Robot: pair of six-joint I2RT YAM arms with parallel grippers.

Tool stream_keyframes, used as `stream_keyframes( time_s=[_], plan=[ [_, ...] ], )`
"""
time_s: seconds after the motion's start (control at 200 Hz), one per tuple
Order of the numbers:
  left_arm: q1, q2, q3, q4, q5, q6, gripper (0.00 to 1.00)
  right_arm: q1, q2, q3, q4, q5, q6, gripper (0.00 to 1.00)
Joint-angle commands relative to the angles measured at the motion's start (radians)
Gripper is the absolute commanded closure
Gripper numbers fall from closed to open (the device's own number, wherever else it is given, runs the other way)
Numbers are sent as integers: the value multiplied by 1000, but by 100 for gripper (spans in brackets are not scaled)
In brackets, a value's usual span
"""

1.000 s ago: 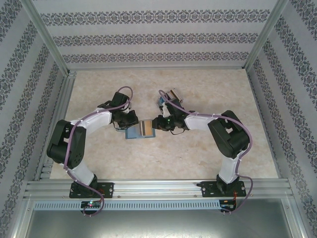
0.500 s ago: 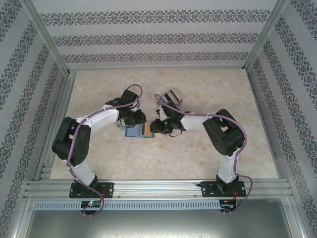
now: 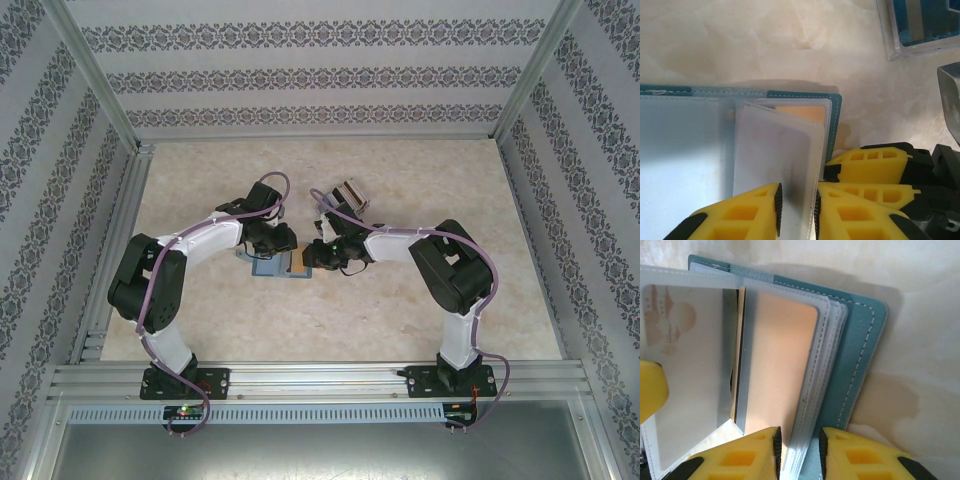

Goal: Put the credit cards into the card holder

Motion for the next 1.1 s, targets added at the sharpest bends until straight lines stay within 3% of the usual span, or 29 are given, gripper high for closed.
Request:
stream_keyframes(
  time_s=[0.0,0.33,0.714,1.094],
  plan=[
    [-33,16,15,47,46,-44,71,2,14,14,-36,17,-22,70],
    [-80,65,46,79,64,-73,65,-49,-105,-54,-49,53,-31,64],
    [-86,77,90,83,85,-83,63,-214,-306,-155,-102,113,-86,61],
    [-104,191,79,151,118,-107,64,-403,-336,15,-279,99,-216,58]
  ],
)
